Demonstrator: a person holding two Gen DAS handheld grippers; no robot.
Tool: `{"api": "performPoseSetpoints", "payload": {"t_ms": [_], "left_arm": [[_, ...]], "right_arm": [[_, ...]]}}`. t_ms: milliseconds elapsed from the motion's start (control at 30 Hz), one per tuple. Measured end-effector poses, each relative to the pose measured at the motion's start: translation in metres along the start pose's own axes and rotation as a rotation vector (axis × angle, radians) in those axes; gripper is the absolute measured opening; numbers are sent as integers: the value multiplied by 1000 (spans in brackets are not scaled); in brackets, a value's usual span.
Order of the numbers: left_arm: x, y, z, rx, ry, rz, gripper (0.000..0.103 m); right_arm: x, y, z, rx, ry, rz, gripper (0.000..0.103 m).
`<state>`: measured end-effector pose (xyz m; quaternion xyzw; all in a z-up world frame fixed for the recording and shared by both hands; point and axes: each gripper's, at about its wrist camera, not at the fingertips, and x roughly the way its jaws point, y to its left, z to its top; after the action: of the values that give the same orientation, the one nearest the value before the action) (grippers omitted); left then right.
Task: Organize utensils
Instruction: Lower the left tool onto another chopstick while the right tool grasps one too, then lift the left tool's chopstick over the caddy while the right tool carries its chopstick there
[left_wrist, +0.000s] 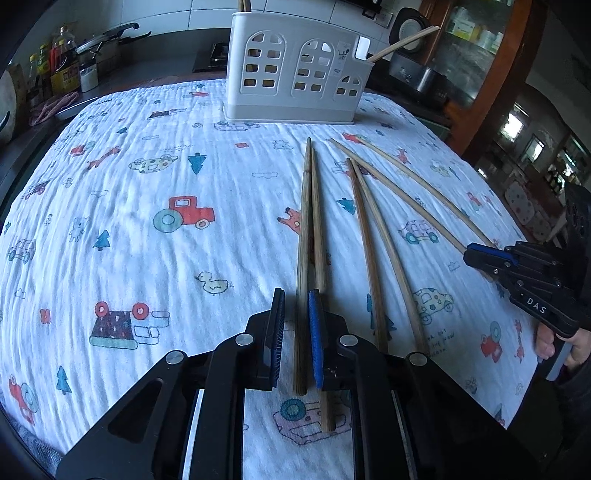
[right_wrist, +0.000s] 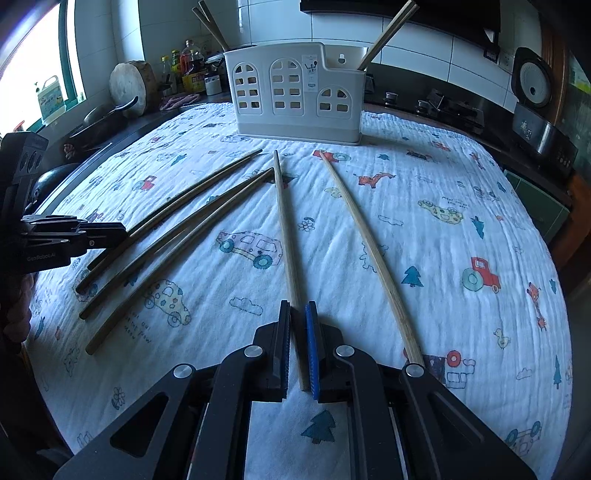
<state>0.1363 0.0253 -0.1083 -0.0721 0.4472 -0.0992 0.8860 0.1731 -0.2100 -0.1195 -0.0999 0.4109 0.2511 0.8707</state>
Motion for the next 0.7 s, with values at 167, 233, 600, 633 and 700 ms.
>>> {"api": "performPoseSetpoints", "payload": {"t_ms": [167,233,600,633,700], "left_arm": [[2,-3,3,-2,3,13,12],[2,-4,2,-7,-2,12,12],[2,-3,3,-31,-10,24,7],[0,-2,3,-37,-10,15,7],[-5,-1,5,-35,-20,17,7]], "right_arm": [[0,0,-1,0,-1,-2,9],[0,2,-1,-5,-2,-8,9],[0,2,-1,-1,-10,-12,8],[-1,1,-1,4,-13,-9,8],[-5,1,0,6,-20,-6,7]]}}
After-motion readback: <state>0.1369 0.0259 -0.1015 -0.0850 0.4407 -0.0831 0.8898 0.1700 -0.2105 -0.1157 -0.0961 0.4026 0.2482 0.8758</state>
